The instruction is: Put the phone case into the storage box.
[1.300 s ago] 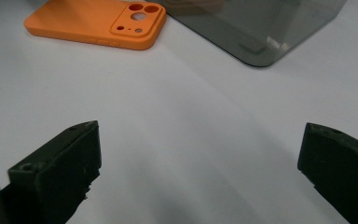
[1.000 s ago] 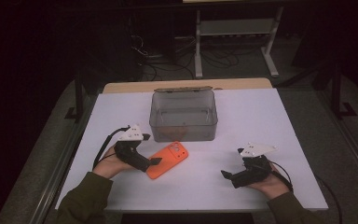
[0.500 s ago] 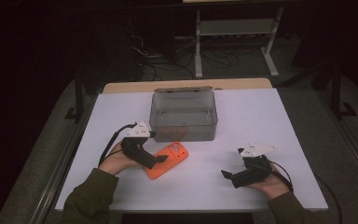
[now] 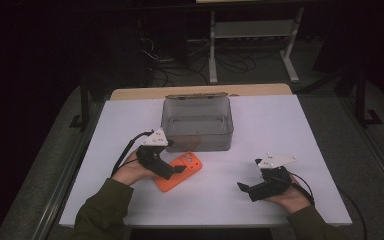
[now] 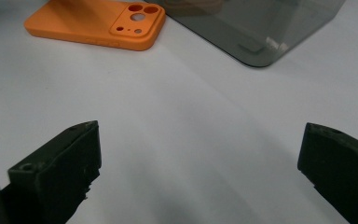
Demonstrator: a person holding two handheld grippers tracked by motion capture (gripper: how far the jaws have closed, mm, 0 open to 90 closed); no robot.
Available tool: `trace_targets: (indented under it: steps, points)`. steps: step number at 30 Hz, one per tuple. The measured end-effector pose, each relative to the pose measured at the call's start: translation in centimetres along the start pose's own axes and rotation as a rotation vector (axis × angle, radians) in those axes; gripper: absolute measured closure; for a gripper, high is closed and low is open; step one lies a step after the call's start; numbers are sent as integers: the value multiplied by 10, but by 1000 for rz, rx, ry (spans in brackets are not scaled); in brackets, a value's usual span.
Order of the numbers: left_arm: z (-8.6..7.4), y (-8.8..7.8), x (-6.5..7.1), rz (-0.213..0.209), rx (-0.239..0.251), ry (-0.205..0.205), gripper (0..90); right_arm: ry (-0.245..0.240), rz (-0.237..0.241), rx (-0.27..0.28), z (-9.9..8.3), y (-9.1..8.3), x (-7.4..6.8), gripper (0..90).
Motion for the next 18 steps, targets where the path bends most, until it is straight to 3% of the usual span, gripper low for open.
trace_targets:
  steps: [18]
  points:
    - [-20, 10, -3, 22, -124, -26, 0, -6, 3, -4, -1, 1, -1, 0]
Point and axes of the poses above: each handheld gripper's, and its own axes: y roughly forward along the jaws, z roughly out of its top, x roughly to its right, the point moved 10 cm from there along y, roughly forward along the jaws, and after that the axes turned 12 degrees about -z, right-handed, at the moved point
